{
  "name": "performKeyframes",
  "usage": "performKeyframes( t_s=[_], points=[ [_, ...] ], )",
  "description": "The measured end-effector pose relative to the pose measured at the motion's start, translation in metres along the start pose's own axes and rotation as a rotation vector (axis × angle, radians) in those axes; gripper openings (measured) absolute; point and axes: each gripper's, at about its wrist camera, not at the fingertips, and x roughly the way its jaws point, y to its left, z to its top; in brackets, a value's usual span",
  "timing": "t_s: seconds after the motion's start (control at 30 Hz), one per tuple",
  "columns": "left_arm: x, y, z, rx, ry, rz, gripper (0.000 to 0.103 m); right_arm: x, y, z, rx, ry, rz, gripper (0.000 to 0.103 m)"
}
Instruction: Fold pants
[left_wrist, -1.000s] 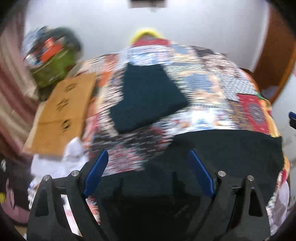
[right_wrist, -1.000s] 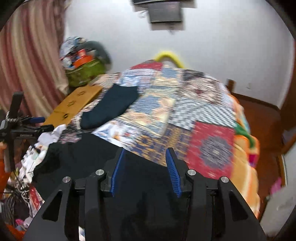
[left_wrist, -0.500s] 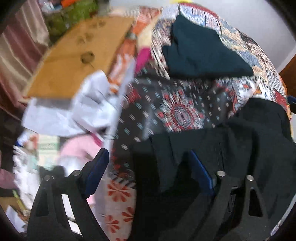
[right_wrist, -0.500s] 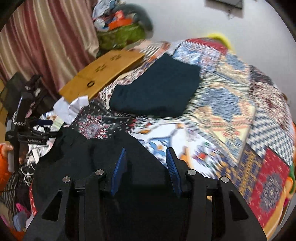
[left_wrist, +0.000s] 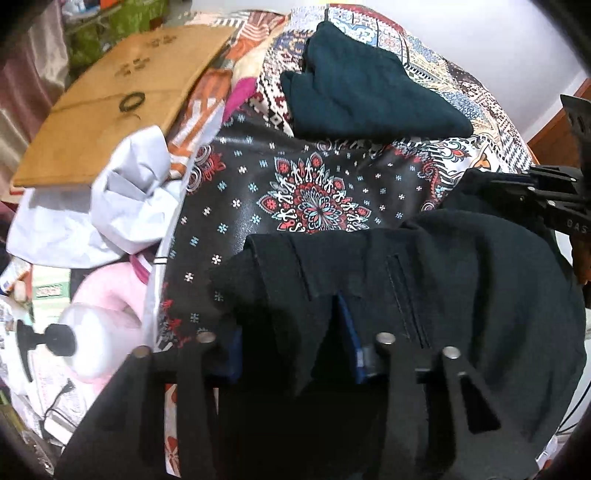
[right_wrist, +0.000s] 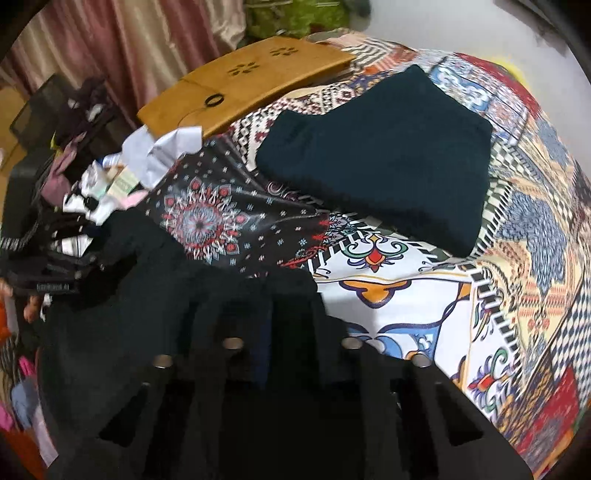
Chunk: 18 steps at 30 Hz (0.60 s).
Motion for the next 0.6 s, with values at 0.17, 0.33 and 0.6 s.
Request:
performKeyframes(
  t_s=[0.17, 0.33, 0.6],
  points=[
    [-0.03, -0.016, 0.009, 0.055, -0.106, 0.089, 0.023, -0.018, 0.01, -0.001, -0.054, -0.103, -0.103, 0.007],
    [-0.038, -0.013, 0.045, 0.092, -0.168, 0.174, 0.019, -0.039, -0.011, 0.014, 0.005, -0.193, -0.156, 0.006],
    [0.017, 0.0, 0.109, 0.118, -0.089, 0.235, 0.031, -0.037, -0.053, 0.041, 0.126, -0.219, -0.251, 0.014]
  ],
)
